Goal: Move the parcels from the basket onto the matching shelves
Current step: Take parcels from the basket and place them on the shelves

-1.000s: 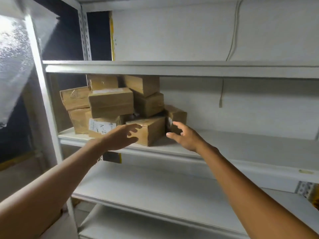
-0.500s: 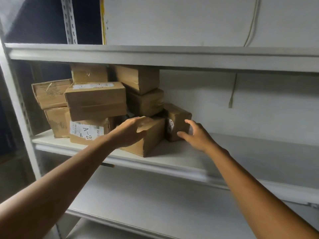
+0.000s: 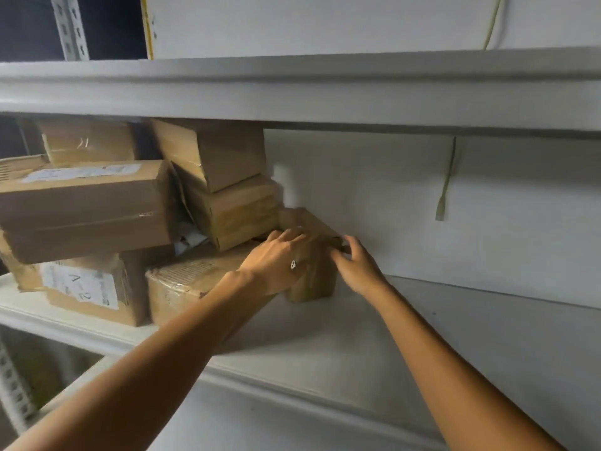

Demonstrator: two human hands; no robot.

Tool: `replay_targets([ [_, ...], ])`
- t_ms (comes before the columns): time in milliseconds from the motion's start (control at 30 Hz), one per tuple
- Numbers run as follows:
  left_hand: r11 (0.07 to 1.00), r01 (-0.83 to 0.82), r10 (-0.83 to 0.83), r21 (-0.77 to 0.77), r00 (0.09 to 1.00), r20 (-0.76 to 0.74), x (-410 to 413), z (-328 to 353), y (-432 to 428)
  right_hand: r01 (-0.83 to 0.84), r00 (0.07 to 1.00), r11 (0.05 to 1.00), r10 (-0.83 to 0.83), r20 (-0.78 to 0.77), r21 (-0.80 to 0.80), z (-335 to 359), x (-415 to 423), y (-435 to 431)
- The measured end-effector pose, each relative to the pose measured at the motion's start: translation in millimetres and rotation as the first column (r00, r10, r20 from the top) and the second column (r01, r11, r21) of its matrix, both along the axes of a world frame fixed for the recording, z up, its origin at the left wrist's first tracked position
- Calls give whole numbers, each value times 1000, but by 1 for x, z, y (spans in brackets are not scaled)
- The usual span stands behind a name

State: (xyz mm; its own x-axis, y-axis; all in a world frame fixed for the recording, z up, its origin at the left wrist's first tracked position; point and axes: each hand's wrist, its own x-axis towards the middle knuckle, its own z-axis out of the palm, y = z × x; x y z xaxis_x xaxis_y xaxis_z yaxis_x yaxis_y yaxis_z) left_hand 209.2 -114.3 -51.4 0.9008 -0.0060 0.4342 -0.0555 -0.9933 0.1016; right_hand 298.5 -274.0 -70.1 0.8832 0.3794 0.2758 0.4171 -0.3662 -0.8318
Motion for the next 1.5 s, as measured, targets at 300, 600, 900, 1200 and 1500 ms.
replay_targets([
  [300,990,-49,68,-134,988,141,25,-26,-8,59,986,972,-21,-165,227,-11,12,20],
  [600,964,191,-110,-183,919,380,-6,-29,-23,242,963,939,-201,-182,245,-4,-1,-21],
  [900,520,201,-205,-830,973,108,12,-23,-22,5,825,936,195,-530,353,-16,6,-33],
  [1200,226,183,-425,-957,902,72,-17,-28,-20,-31,872,935,198,-447,352,-13,-28,-52],
  [1500,220,439,-640,-871,739,210,-45,-29,-54,46,980,880,51,-190,473,-19,-109,-88],
])
